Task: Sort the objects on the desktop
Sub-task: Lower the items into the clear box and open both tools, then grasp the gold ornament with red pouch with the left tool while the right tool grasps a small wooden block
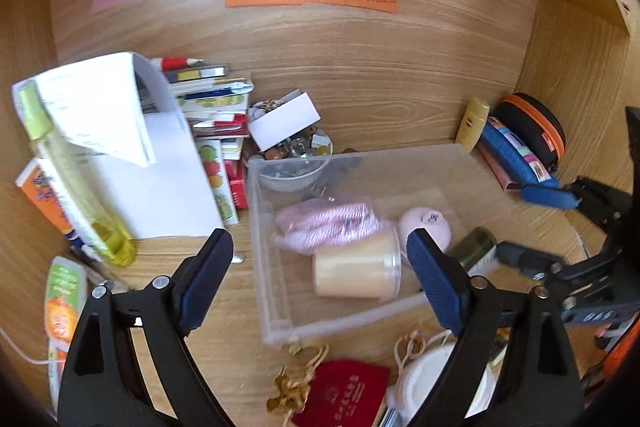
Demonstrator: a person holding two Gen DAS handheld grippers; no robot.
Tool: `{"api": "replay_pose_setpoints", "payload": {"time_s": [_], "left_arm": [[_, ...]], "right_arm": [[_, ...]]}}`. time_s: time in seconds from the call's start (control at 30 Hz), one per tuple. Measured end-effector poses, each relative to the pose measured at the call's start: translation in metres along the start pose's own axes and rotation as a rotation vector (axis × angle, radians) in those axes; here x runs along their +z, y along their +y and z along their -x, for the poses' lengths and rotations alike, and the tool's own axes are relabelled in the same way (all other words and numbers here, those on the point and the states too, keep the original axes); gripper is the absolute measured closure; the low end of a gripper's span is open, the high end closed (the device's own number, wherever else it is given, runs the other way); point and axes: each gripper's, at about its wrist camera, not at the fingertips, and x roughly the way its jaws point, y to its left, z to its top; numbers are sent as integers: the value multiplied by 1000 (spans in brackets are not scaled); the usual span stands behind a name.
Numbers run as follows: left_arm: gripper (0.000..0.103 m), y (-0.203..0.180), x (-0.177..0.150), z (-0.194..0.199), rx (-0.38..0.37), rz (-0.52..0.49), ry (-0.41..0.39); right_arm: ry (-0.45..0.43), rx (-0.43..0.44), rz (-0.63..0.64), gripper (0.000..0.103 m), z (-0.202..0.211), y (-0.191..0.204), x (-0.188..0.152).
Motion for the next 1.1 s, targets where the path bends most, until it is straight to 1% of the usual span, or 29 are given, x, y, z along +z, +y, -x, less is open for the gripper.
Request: {"api": "replay_pose_setpoints", "payload": {"time_s": [0.13,0.27,0.43,0.6,0.7,0.8,0.87,0.93,1.07,1.1], "left_arm": [[14,3,-13,15,19,0,2],[13,12,-26,26,-2,30,33],[13,18,-45,33,51,31,59],[13,23,-67,28,84,27,111],[13,27,-79,20,96,37,151],[13,30,-89,12,93,59,193],[13,32,-96,6,91,71,218],[13,33,-102,2,92,76,237],[13,33,-110,-7,95,83,272],[13,33,-111,-9,95,87,279]], "right_arm": [[-35,-10,-2,25,22,3,-14],[-34,-25,-21,24,30,2,-30],[-32,-76,-33,24,39,-2,-56],[-18,-114,-21,25,43,-3,-77],[8,-107,-17,26,39,-5,-87],[30,-103,-19,26,32,-6,-96],[45,-96,-24,28,28,-5,-101],[64,-77,-30,36,23,-6,-105],[102,-54,-36,47,16,-7,-113],[110,-47,-40,52,14,-8,-115]]}}
